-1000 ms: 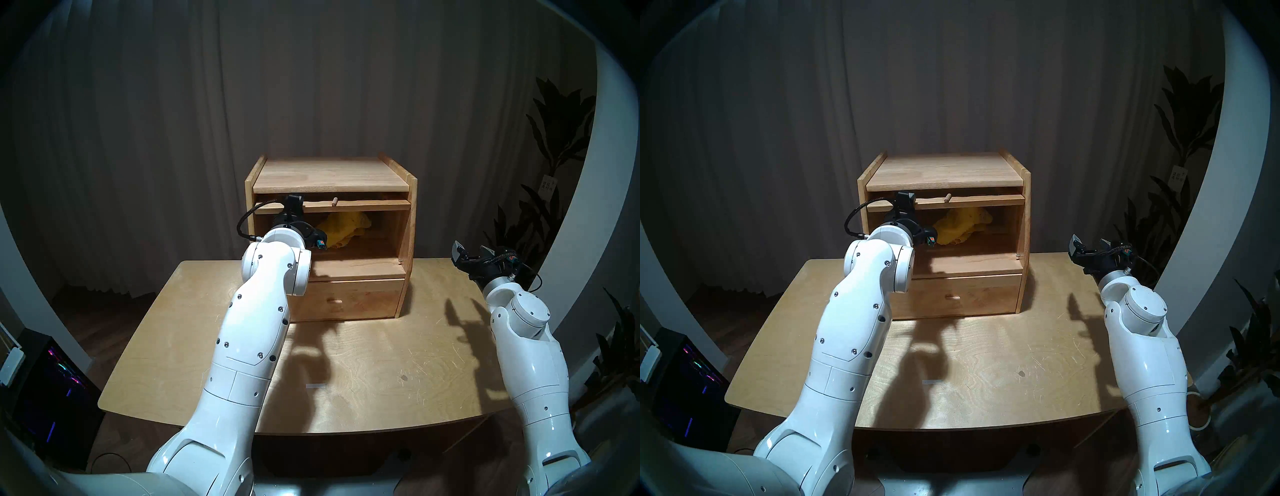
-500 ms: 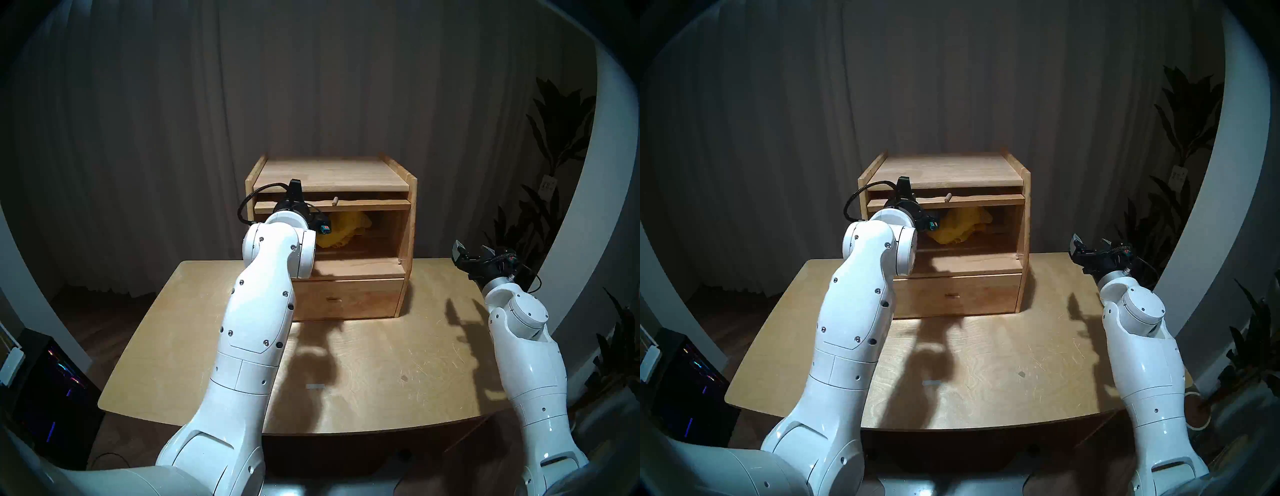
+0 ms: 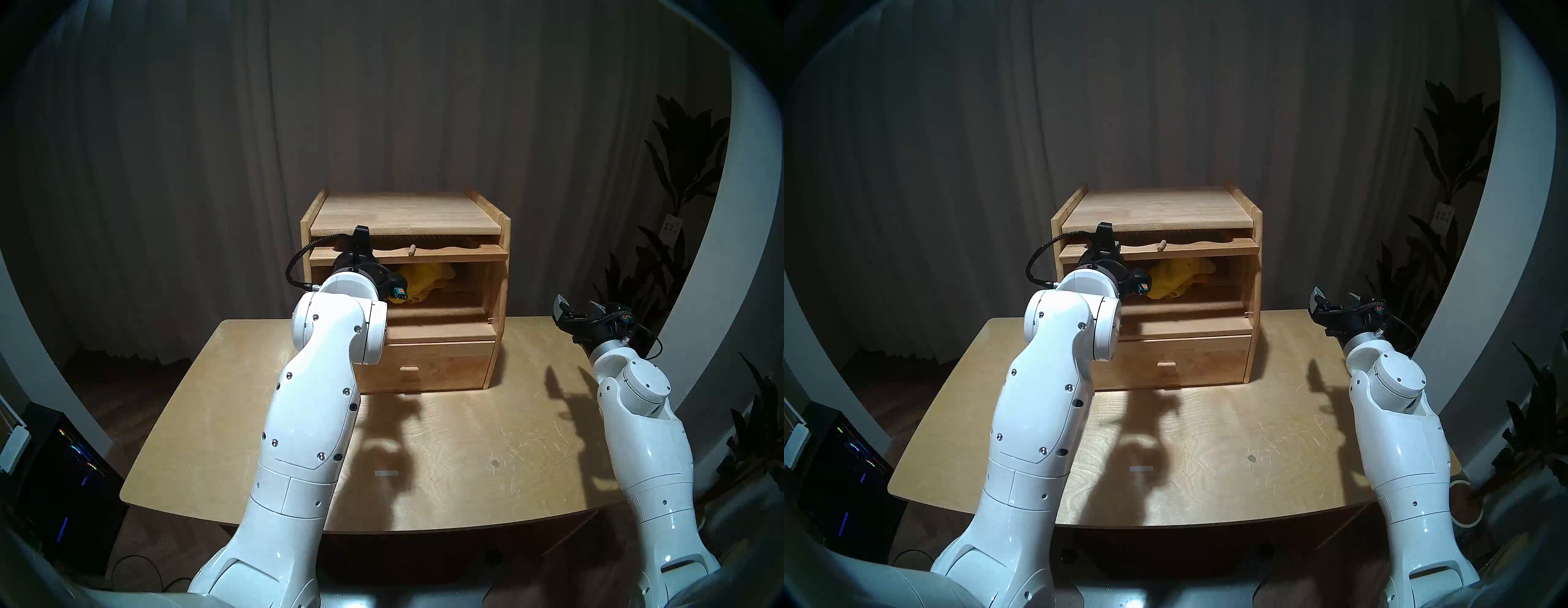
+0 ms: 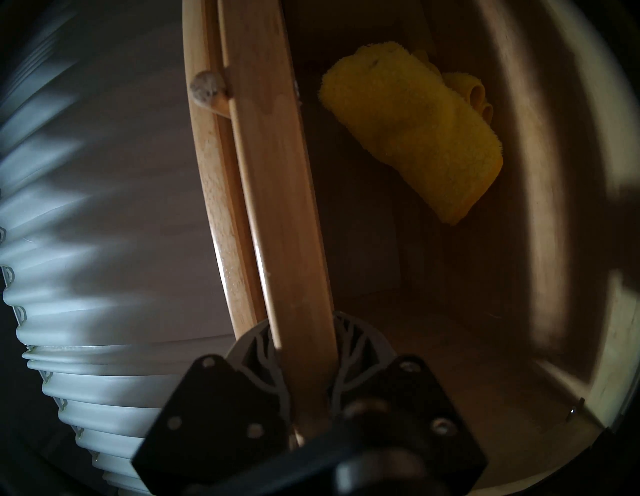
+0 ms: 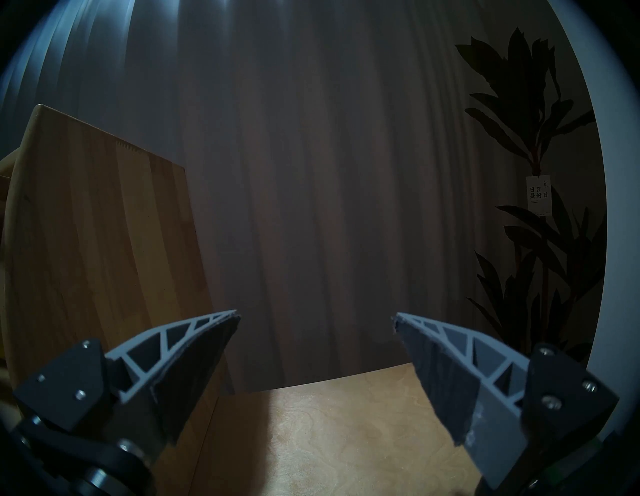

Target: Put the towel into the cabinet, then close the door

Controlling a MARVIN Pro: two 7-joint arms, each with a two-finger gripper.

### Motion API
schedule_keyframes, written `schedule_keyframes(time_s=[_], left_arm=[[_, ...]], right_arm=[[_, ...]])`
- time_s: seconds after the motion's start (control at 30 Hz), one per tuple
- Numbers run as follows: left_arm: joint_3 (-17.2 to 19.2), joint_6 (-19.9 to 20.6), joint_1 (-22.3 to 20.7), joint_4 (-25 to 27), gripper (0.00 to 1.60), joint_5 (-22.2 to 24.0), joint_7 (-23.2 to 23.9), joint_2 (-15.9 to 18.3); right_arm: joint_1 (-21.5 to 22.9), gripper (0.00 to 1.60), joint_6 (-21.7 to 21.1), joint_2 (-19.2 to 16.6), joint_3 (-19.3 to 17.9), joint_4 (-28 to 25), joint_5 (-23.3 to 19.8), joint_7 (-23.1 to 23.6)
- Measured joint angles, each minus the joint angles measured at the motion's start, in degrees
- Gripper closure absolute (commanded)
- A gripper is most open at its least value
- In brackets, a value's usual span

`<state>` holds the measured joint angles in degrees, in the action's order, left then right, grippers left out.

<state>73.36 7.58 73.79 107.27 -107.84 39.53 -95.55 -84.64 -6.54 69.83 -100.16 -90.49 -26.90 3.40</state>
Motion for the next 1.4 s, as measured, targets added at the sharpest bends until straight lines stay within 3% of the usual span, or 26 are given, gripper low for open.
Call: schedule_keyframes(time_s=[0.53,0.83,1.4], left_arm=[[-1.0,1.4,7.4,7.6,1.6,0.2,-2.7,1.8],[-3.8,3.4,14.5,14.1,1.6,0.1,-3.5,4.7],[-5.9,7.0,25.5,23.2,1.6,0.0,-5.9,9.9]], right_arm=[[0.1,0.0,0.0,0.0,0.0,0.1,0.3,0.2],[0.1,0.0,0.0,0.0,-0.1,0.1,0.5,0.3],[0.1,0.0,0.0,0.1,-0.2,0.2,0.6,0.4]])
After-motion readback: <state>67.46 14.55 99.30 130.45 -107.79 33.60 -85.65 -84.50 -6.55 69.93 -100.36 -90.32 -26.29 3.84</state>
